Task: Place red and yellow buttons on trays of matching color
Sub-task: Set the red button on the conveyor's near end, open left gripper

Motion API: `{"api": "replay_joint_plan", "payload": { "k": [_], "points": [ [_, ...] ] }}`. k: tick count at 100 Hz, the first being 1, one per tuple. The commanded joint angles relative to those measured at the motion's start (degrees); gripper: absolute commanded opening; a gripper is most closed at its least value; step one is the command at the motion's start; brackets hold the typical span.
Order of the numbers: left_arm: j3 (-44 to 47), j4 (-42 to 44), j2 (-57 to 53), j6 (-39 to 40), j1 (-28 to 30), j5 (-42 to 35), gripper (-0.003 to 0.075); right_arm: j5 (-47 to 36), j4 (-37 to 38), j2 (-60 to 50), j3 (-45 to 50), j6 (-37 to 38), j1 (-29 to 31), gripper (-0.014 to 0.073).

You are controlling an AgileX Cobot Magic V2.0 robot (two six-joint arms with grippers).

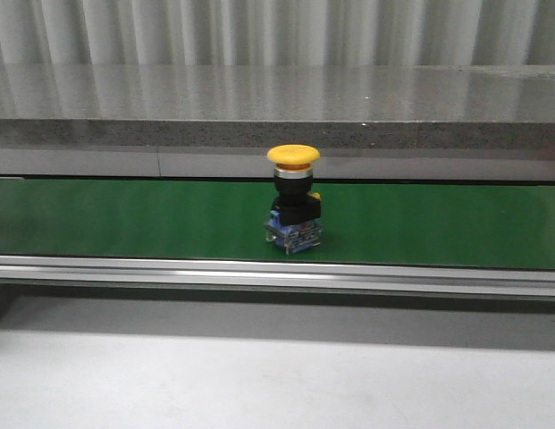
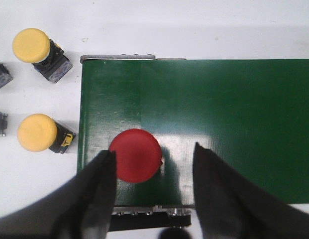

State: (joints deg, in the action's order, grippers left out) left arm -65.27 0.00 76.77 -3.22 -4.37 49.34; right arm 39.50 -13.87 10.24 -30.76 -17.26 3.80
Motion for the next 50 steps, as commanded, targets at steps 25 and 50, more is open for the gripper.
{"api": "replay_joint_plan", "payload": {
  "k": [25, 50],
  "points": [
    [14.14, -0.43, -21.11, -0.2, -3.22, -11.96, -0.002, -3.54, -0.36, 0.68, -1.16, -0.31, -0.05, -0.0066],
    [21.63, -1.85, -33.68, -0.2, -3.59, -12.13, -0.002, -2.17, -0.4, 7.59, -2.63, -0.31, -4.03, -0.0064]
  ]
}}
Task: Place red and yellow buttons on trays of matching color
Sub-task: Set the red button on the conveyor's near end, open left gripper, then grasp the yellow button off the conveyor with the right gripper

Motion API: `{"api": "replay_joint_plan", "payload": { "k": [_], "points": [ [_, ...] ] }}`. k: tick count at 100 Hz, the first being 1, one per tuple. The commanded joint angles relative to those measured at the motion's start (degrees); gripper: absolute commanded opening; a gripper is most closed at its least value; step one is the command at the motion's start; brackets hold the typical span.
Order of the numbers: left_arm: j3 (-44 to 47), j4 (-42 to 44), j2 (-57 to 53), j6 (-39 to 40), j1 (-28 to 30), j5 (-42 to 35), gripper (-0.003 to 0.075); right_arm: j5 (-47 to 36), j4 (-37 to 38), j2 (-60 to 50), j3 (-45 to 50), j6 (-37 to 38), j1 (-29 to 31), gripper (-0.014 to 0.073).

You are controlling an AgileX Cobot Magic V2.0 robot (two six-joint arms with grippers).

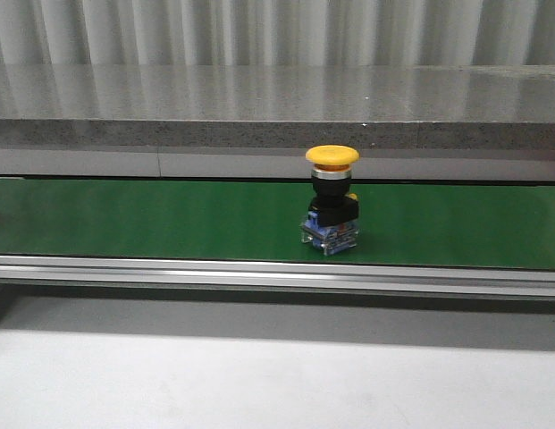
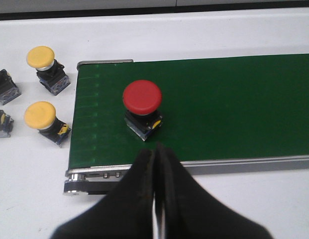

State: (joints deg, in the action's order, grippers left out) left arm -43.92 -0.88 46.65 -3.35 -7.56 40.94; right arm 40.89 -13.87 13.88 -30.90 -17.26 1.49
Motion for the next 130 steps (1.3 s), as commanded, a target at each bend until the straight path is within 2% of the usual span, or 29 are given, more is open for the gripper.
{"api": "replay_joint_plan", "payload": {
  "k": [1, 14, 24, 33, 49, 60, 69, 93, 110, 122, 130],
  "points": [
    [0.41, -0.97, -4.16, -0.07, -0.4, -3.64, -0.002, -3.5, -0.4, 4.72, -2.62, -0.31, -1.92, -0.0064],
    [2.68, -0.97, -8.8, -0.07, -0.4, -3.39, -0.002, -0.67, -0.4, 13.25, -6.78, -0.31, -5.24, -0.0043],
    [4.15, -0.97, -11.71, -0.07, -0.4, -3.17, -0.002, 0.85, -1.01, 20.79, -10.48, -0.25, -8.02, 0.0032],
    [5.06, -0.97, -13.55, -0.07, -0.4, -3.17, -0.002, 1.67, -1.63, 26.53, -13.93, -0.25, -10.64, 0.017],
    [5.32, -0.97, -15.28, -0.07, -0.4, -3.27, -0.002, 4.15, -3.47, 37.5, -20.34, -0.25, -14.2, 0.0531],
    [5.32, -0.63, -15.28, -0.07, -0.4, -3.52, -0.002, 5.79, -5.61, 44.16, -24.01, -0.25, -15.85, 0.0648],
    [5.32, -0.63, -15.28, -0.07, -1.14, -4.11, -0.002, 7.01, -6.23, 49.62, -26.87, -0.25, -17.02, 0.0652],
    [5.32, 1.84, -15.28, -0.07, -8.57, -6.03, -0.002, 8.28, -6.27, 62.01, -32.23, -0.25, -19.36, 0.0652],
    [5.32, 1.95, -15.28, -0.07, -9.47, -6.14, -0.002, 6.68, -5.31, 68.59, -34.21, -0.3, -19.67, 0.0625],
    [5.32, 1.95, -15.28, -0.07, -9.47, -6.14, -0.002, 6.12, -2.77, 72.19, -35.42, -0.3, -19.67, 0.0504],
    [5.32, 1.95, -15.28, -0.07, -9.47, -6.14, -0.002, 6.15, -2.34, 73.5, -35.73, -0.3, -19.55, 0.0351]
  ]
}}
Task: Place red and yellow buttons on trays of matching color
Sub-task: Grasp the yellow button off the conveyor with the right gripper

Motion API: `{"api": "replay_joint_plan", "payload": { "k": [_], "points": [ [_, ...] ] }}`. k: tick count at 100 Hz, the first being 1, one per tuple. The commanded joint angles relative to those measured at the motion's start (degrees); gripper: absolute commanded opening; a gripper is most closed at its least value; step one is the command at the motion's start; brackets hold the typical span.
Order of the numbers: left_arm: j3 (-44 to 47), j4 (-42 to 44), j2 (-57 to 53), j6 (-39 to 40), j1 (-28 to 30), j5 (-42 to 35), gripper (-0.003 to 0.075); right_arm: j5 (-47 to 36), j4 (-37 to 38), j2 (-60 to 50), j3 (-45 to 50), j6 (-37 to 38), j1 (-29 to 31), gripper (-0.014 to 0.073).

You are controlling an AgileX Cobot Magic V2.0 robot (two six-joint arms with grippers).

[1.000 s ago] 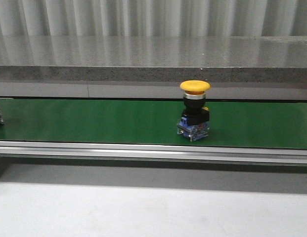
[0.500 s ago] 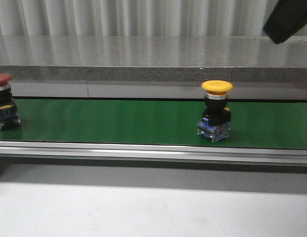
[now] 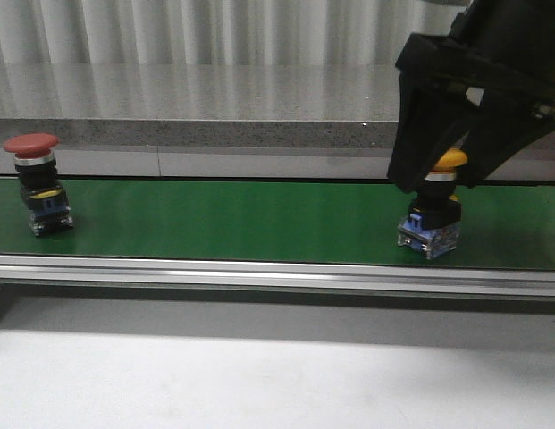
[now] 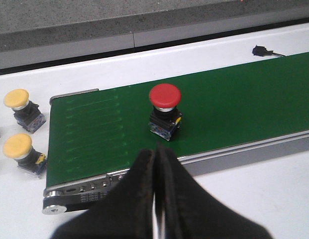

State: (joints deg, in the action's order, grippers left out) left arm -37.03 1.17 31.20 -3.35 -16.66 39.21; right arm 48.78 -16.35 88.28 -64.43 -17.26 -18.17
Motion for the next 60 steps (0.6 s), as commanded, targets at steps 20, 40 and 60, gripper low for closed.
{"api": "replay_joint_plan", "payload": {
  "k": [20, 40, 60],
  "points": [
    [-1.56, -0.1, 0.17, -0.07, -0.36, -4.41, -0.002, -2.99, 0.24, -1.1, -2.2, -0.3, 0.11, 0.0162],
    [-1.56, -0.1, 0.17, -0.07, -0.36, -4.41, -0.002, -4.4, 4.04, -4.92, -2.2, -0.3, 1.95, 0.0163],
    [-1.56, -0.1, 0.17, -0.07, -0.36, -4.41, -0.002, -6.5, 4.95, -11.6, -2.2, -0.2, 12.94, 0.0163]
  ]
}}
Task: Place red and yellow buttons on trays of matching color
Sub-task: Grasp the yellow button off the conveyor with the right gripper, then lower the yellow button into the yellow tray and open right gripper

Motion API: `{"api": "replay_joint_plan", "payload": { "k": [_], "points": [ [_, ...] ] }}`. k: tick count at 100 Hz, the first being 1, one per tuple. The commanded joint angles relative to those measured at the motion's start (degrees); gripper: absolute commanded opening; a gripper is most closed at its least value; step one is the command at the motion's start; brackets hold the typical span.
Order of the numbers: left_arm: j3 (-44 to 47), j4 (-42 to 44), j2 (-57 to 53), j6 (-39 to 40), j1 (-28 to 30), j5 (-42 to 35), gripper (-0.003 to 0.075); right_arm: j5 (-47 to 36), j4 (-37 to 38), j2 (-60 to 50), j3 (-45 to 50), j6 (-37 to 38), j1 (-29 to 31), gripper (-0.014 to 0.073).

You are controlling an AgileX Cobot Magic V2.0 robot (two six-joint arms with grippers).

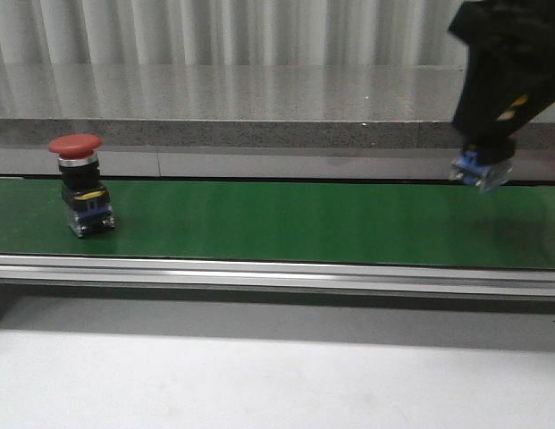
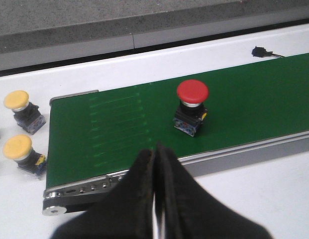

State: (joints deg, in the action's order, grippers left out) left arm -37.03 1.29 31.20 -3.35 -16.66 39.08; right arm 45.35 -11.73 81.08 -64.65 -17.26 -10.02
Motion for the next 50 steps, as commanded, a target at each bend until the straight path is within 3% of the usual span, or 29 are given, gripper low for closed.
{"api": "replay_joint_plan", "payload": {
  "k": [1, 19, 50],
  "points": [
    [-1.56, -0.22, 0.17, -0.07, -0.36, -4.27, -0.002, -3.07, 0.32, -4.61, -1.98, -0.2, 5.31, 0.0163],
    [-1.56, -0.22, 0.17, -0.07, -0.36, -4.27, -0.002, -3.1, 0.32, -6.79, -1.98, 1.27, 19.7, 0.0163],
    [-1.56, -0.22, 0.17, -0.07, -0.36, -4.27, -0.002, -3.4, 0.32, -6.68, -1.49, 13.77, 41.42, 0.0163]
  ]
}}
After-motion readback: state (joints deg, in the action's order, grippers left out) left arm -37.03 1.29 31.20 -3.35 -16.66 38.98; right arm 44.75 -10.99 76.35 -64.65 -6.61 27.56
